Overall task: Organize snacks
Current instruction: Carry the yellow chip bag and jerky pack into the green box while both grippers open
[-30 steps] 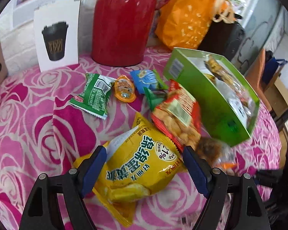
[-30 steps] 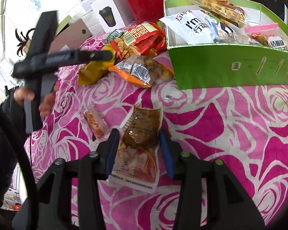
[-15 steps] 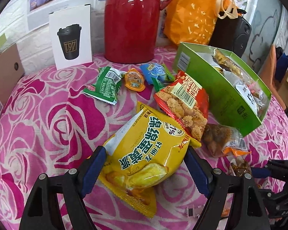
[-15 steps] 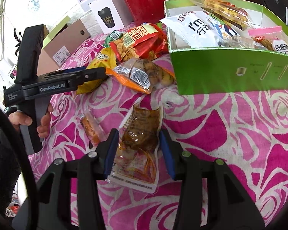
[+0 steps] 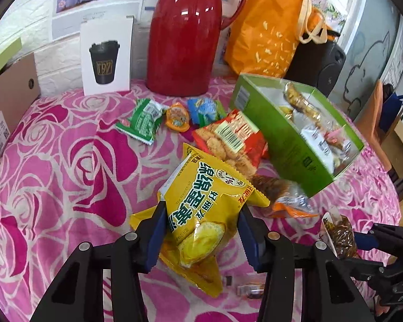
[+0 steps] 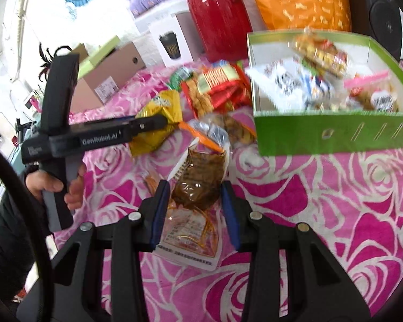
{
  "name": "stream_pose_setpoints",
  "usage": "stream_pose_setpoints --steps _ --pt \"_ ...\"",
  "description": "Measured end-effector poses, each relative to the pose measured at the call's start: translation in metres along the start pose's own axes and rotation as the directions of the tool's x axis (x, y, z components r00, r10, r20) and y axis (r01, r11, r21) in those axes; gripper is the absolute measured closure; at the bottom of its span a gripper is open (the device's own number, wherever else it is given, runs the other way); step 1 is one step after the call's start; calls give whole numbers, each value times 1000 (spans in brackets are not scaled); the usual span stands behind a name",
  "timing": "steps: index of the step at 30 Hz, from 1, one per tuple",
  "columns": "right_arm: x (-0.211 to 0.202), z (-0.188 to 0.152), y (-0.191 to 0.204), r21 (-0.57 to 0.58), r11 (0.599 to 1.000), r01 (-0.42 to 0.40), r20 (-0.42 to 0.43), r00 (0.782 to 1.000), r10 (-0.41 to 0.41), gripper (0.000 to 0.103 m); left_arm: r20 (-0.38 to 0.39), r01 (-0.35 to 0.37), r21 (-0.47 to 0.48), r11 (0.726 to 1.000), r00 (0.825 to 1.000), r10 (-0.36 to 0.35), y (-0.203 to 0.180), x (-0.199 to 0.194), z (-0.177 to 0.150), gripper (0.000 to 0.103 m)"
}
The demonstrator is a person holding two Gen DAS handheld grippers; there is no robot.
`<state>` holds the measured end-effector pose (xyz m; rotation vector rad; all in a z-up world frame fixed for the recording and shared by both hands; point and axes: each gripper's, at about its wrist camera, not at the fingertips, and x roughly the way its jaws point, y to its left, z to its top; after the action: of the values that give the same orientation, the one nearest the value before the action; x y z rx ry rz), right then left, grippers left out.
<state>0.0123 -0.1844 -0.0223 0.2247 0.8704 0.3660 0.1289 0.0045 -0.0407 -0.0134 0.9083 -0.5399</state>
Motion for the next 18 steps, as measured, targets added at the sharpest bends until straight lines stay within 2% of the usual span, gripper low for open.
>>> stream_pose_setpoints --steps 6,10,13,16,18 --pt "-29 17 -3 -9 1000 15 82 997 -14 62 112 42 12 999 993 -43 -18 -44 22 53" --pt "-47 35 -25 20 998 67 148 987 -70 62 176 65 59 996 982 -74 -47 -62 46 53" --pt "-60 48 -52 65 991 121 188 973 -131 61 199 84 108 991 974 -104 -73 -63 64 53" --pt "-69 59 -83 113 979 170 214 958 -191 61 203 134 142 981 966 -161 -103 -51 82 53" --pt "-71 65 -104 141 970 198 220 949 -226 61 198 137 168 976 966 -169 -121 -39 92 53"
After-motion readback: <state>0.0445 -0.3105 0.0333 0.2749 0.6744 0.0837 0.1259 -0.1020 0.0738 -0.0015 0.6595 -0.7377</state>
